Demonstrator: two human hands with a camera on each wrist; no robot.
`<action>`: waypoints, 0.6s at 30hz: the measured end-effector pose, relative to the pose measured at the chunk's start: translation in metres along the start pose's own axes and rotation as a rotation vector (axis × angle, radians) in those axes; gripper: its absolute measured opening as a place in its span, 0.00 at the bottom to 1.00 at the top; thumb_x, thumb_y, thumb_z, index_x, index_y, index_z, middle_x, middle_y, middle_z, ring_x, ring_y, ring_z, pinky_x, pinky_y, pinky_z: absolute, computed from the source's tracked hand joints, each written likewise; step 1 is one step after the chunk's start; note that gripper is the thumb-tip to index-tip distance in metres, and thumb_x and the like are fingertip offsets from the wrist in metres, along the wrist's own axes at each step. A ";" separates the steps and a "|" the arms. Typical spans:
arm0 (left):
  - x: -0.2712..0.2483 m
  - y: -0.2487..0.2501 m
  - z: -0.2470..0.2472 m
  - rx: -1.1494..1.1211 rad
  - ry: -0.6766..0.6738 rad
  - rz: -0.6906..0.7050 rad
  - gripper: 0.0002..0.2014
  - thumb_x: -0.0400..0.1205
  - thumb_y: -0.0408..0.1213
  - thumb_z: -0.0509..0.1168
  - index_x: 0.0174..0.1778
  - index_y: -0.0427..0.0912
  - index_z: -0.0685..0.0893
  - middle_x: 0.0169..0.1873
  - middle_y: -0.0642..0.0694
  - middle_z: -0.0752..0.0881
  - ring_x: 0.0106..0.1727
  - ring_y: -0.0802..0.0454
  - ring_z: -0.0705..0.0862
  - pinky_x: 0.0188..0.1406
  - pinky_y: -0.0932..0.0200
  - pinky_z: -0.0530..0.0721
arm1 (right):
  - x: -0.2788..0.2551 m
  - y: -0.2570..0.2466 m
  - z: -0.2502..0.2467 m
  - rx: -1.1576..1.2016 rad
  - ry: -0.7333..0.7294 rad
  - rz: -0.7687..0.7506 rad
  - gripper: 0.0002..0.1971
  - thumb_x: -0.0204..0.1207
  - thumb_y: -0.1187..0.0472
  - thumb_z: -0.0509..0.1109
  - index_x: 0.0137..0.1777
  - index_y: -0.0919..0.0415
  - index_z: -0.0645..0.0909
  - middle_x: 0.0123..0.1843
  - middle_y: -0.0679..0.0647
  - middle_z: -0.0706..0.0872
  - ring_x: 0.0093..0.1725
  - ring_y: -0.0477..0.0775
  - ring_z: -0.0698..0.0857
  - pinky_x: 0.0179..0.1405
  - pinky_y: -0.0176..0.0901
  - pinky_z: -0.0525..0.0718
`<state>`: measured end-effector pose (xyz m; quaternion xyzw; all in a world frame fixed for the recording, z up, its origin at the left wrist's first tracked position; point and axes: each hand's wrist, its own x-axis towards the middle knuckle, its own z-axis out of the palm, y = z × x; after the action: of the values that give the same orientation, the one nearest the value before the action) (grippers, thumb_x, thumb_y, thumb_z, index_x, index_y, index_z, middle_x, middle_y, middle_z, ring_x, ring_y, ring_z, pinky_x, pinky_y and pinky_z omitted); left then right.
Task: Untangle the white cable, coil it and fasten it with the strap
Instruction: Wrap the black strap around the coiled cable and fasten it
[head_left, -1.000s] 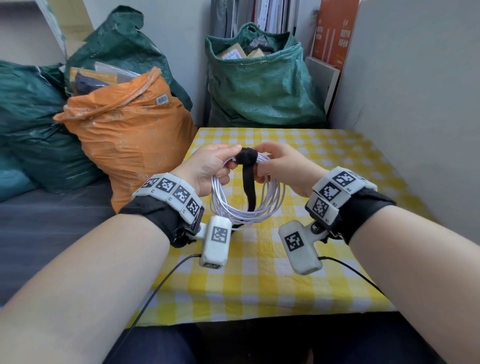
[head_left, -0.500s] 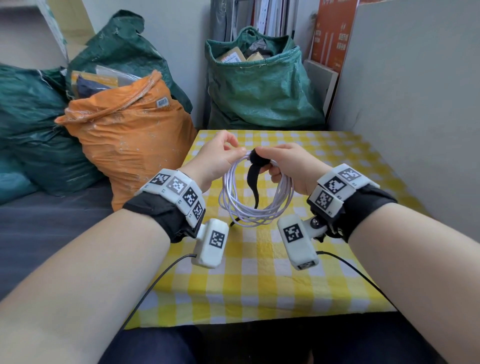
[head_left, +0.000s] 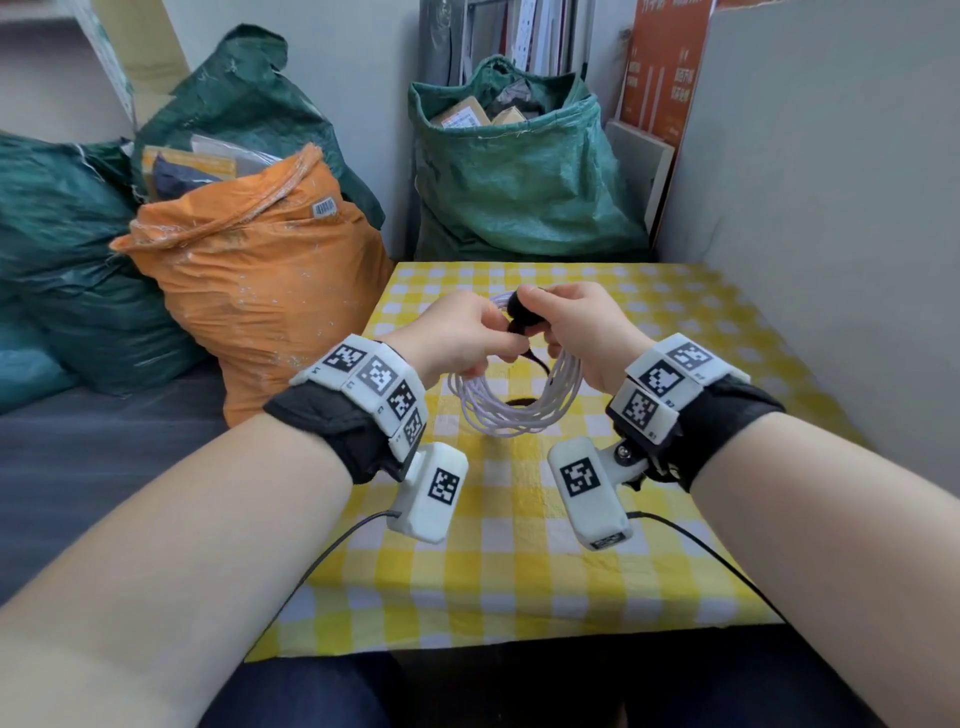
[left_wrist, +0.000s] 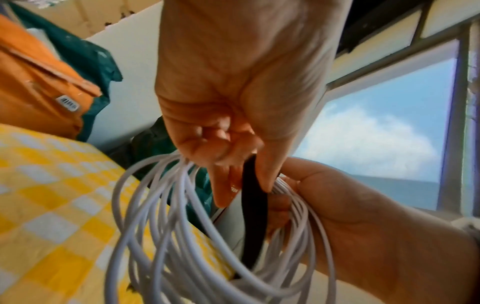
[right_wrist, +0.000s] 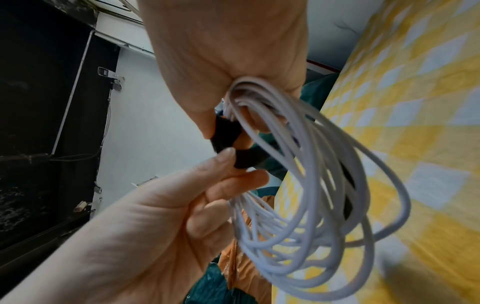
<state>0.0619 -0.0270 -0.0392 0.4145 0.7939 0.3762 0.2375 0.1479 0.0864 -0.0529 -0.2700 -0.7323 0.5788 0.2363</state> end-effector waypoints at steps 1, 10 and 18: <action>-0.001 0.001 0.000 -0.153 -0.038 -0.026 0.04 0.80 0.34 0.67 0.43 0.36 0.83 0.36 0.41 0.82 0.20 0.59 0.77 0.21 0.68 0.73 | 0.000 -0.001 0.000 -0.005 0.007 -0.020 0.12 0.80 0.55 0.66 0.48 0.63 0.85 0.32 0.52 0.84 0.25 0.47 0.70 0.28 0.40 0.71; 0.002 0.002 -0.010 -0.085 0.017 0.032 0.03 0.81 0.33 0.65 0.44 0.42 0.76 0.29 0.48 0.80 0.25 0.57 0.72 0.19 0.68 0.66 | 0.001 0.003 -0.005 -0.300 0.049 -0.113 0.10 0.78 0.51 0.66 0.54 0.53 0.82 0.37 0.49 0.87 0.37 0.45 0.84 0.36 0.40 0.80; 0.003 0.012 -0.021 0.416 0.131 0.262 0.02 0.81 0.36 0.65 0.44 0.45 0.83 0.32 0.58 0.77 0.32 0.62 0.74 0.28 0.72 0.70 | -0.004 0.004 -0.009 -0.424 -0.055 -0.156 0.09 0.81 0.54 0.62 0.52 0.51 0.84 0.36 0.46 0.85 0.32 0.41 0.82 0.27 0.33 0.75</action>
<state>0.0513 -0.0286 -0.0175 0.5287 0.8073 0.2585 0.0443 0.1572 0.0915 -0.0549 -0.2403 -0.8625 0.3990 0.1980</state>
